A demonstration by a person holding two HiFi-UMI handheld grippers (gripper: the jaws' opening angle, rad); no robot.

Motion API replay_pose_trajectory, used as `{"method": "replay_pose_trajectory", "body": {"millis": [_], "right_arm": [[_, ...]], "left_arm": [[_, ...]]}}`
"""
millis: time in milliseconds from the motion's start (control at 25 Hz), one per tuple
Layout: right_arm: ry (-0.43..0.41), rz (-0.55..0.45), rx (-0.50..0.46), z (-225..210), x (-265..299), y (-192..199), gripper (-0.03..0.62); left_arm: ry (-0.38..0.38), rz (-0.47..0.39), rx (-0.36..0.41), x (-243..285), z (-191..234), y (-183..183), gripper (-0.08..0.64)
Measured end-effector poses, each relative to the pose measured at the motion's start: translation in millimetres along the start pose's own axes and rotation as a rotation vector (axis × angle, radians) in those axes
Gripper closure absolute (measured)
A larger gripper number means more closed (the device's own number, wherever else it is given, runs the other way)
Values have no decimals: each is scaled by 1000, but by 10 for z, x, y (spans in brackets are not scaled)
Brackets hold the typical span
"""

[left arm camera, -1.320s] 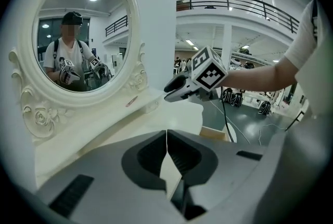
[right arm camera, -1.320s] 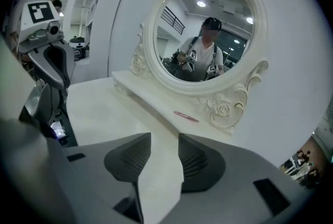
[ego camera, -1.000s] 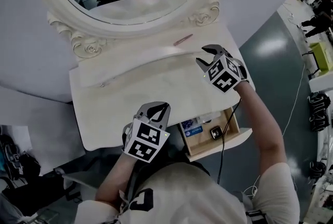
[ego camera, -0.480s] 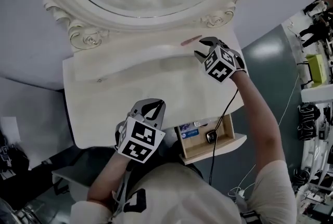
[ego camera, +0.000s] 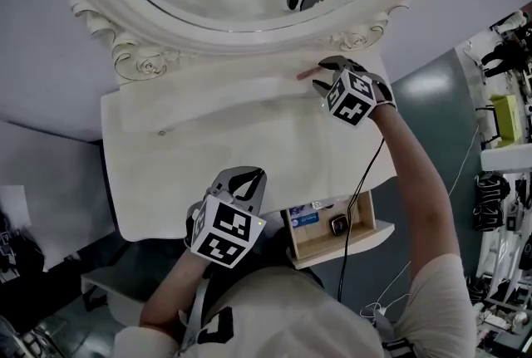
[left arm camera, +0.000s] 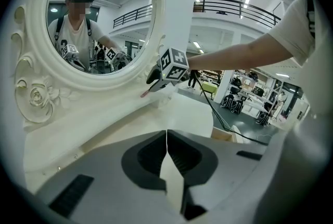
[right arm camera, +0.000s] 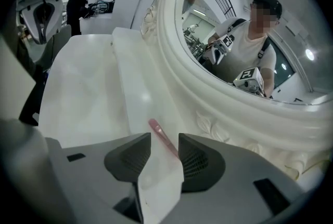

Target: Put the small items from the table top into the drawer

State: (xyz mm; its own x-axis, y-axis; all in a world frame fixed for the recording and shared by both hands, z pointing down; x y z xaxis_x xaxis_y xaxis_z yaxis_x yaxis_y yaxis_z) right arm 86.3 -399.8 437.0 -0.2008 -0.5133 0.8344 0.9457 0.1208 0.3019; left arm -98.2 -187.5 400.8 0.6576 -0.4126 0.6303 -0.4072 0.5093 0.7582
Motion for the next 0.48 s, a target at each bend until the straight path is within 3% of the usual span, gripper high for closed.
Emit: {"method": "replay_pose_trajectory", "body": {"millis": [160,480], "right_arm": [[-24,26,-50,-53,149,1,420],[-76,45,-8,-94,351,94,420]], "left_arm": [[0,-8,-1,11,5,-12,502],[-26,-2,-22,-78,86,61,502]]}}
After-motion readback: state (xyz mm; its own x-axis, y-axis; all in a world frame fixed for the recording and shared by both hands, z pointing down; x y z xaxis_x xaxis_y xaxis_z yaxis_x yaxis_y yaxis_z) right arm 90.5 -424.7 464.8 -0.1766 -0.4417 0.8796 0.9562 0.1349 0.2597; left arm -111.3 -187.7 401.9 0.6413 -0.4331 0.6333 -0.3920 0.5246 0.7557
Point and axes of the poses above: the fingertips, and each gripper's own axes: x forward along the fingers, z to its left, y out of its underside, the point moved 6 cm from there along -x, backward along the fingers, and after that the axes turned 1 degree about x, right-handed, at the moved point
